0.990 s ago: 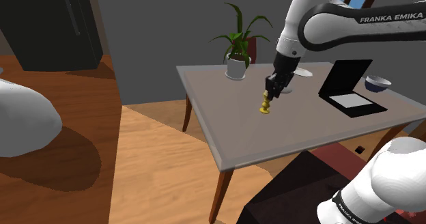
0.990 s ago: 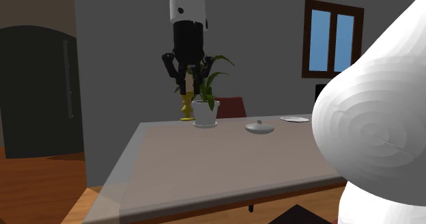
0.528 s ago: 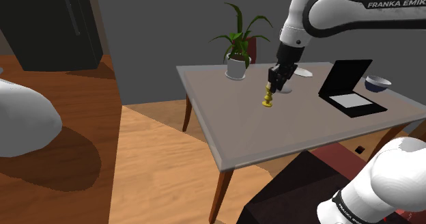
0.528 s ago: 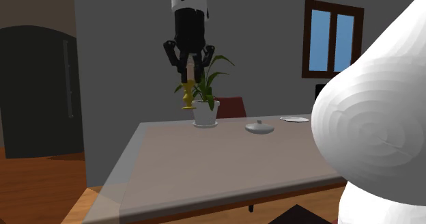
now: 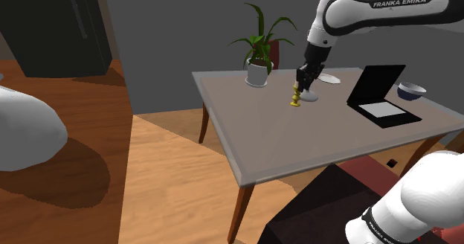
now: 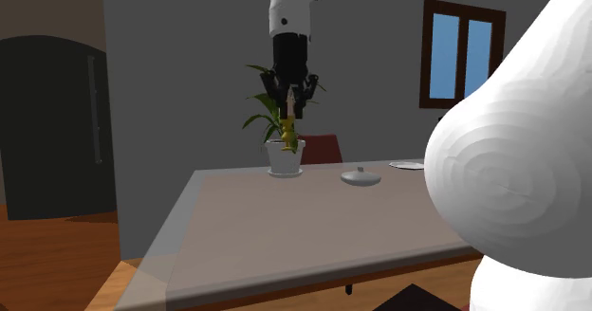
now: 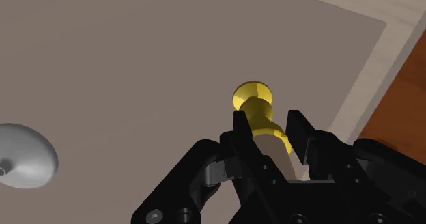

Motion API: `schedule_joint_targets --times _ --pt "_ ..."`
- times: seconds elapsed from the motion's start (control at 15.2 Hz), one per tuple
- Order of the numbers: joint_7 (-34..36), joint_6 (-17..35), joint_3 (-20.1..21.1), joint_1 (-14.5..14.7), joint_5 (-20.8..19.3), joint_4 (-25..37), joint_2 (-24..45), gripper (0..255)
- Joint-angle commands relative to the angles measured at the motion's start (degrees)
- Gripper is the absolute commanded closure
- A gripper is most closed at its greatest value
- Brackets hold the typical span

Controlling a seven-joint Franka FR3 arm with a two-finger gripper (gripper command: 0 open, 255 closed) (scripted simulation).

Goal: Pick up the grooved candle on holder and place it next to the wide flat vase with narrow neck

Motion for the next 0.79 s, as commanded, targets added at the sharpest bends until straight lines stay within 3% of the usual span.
schedule_joint_targets --times 0.0,0.73 --pt "-2.4 1.1 -1.7 -0.9 -0.5 2.2 3.2 255" --pt "-15.2 2.4 -9.3 -5.7 0.3 18.3 20.5 255"
